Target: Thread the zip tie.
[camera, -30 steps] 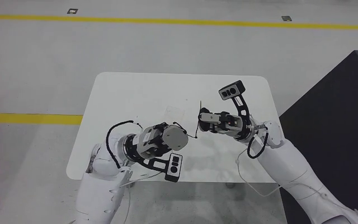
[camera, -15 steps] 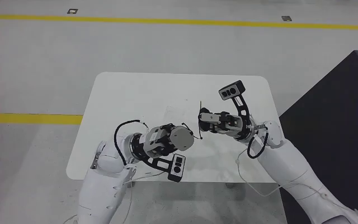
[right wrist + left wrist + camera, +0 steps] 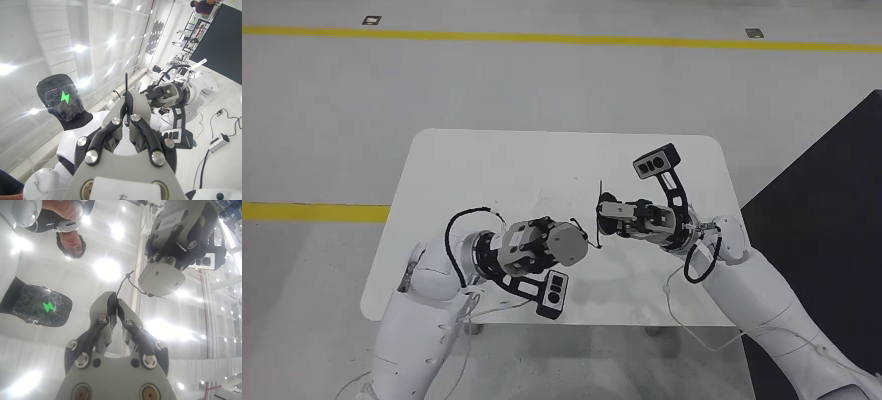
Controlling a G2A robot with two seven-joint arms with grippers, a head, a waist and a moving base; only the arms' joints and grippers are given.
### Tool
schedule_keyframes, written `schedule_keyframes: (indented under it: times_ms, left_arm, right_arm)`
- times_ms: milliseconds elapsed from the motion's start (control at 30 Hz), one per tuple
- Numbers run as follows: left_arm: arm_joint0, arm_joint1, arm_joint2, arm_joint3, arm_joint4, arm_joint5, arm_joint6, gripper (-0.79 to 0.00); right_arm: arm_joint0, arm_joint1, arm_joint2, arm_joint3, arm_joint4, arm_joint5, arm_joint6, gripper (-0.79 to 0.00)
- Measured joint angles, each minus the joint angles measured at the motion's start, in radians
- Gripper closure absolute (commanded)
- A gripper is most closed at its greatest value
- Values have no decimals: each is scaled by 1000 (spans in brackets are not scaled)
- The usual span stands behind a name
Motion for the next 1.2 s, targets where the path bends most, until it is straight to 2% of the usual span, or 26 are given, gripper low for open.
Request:
schedule_keyframes:
  times_ms: [267,500,533,567,600,633,667,700,733,933,1200]
  left_arm:
    - [-6,13,12,-1,0,0,0,0]
    - [4,11,-13,-17,0,0,0,0]
    - [6,11,-10,-14,0,0,0,-86]
    - [8,12,-6,-11,0,0,0,-326]
    - [9,13,-1,-9,0,0,0,-394]
    - [9,14,1,-7,0,0,0,-403]
    - [8,16,3,-6,0,0,0,-471]
    - [8,18,5,-5,0,0,0,-665]
    - [7,19,6,-5,0,0,0,-779]
    - [7,21,0,-12,0,0,0,-785]
    - [18,8,-18,-11,0,0,0,-785]
  right_arm:
    - [0,0,0,0,0,0,0,0]
    - [0,0,0,0,0,0,0,0]
    - [0,0,0,0,0,0,0,0]
    - [0,0,0,0,0,0,0,0]
    - [0,0,0,0,0,0,0,0]
    - [0,0,0,0,0,0,0,0]
    - [0,0,0,0,0,0,0,0]
    - [0,0,0,0,0,0,0,0]
    - [0,0,0,0,0,0,0,0]
    - [0,0,0,0,0,0,0,0]
    - [0,0,0,0,0,0,0,0]
